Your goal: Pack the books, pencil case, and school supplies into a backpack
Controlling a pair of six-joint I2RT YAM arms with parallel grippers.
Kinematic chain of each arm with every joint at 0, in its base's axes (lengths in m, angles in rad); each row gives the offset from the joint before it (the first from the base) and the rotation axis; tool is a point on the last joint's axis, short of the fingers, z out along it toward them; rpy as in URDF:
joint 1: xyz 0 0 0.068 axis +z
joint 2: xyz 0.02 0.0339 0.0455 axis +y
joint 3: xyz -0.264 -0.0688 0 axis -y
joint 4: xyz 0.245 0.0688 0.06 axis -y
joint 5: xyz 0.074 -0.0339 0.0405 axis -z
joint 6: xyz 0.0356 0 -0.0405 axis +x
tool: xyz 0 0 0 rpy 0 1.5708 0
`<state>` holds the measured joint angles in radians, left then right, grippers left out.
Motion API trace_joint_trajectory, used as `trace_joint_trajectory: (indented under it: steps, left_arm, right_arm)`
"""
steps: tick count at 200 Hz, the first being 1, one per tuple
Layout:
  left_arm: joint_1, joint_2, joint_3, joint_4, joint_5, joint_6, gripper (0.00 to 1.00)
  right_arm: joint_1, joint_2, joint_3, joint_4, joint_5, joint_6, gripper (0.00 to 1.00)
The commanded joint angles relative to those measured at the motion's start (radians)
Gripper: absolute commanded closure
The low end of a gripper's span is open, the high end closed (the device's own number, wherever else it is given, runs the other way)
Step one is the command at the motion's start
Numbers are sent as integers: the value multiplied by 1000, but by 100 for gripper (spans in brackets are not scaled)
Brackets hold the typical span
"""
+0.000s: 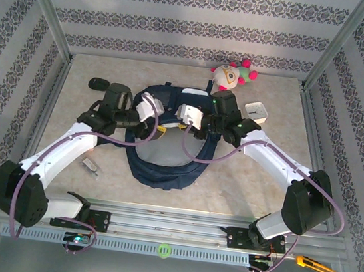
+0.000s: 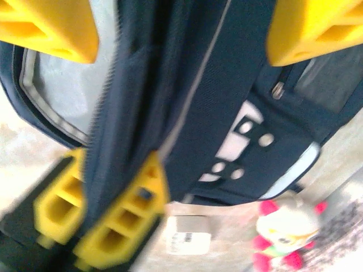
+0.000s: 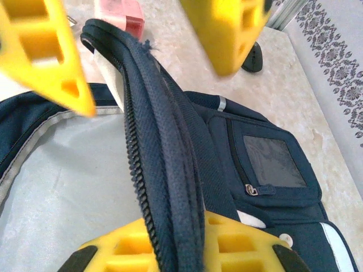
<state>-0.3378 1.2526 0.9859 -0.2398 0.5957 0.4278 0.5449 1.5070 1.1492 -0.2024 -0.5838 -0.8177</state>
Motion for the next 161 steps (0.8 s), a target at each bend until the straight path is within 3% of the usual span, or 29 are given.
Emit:
trace_joint_trajectory:
  steps: [1, 17, 38, 58, 81, 99, 141, 161]
  left_arm:
    - [31, -83, 25, -98, -218, -262, 16]
    - [67, -118, 51, -202, -410, -420, 9]
    - [160, -112, 94, -369, -577, -573, 1]
    - [278, -54, 126, -499, -636, -670, 1]
    - [392, 43, 157, -580, -611, -615, 1]
    - [448, 136, 208, -627, -676, -536, 1]
    - [459, 312, 237, -650, -853, -429, 1]
    - [465, 383, 247, -653, -845, -434, 1]
  right_arm:
    - [-12, -22, -17, 79, -70, 17, 100]
    - [-13, -17, -29, 91, -77, 30, 100]
    - [-12, -13, -54, 141, -91, 65, 100]
    - [-7, -5, -65, 172, -106, 87, 100]
    - [-3, 6, -76, 190, -114, 87, 100]
    - [0, 19, -77, 197, -117, 83, 100]
    - [9, 55, -72, 231, -131, 87, 100]
    - [15, 64, -69, 238, -142, 79, 100]
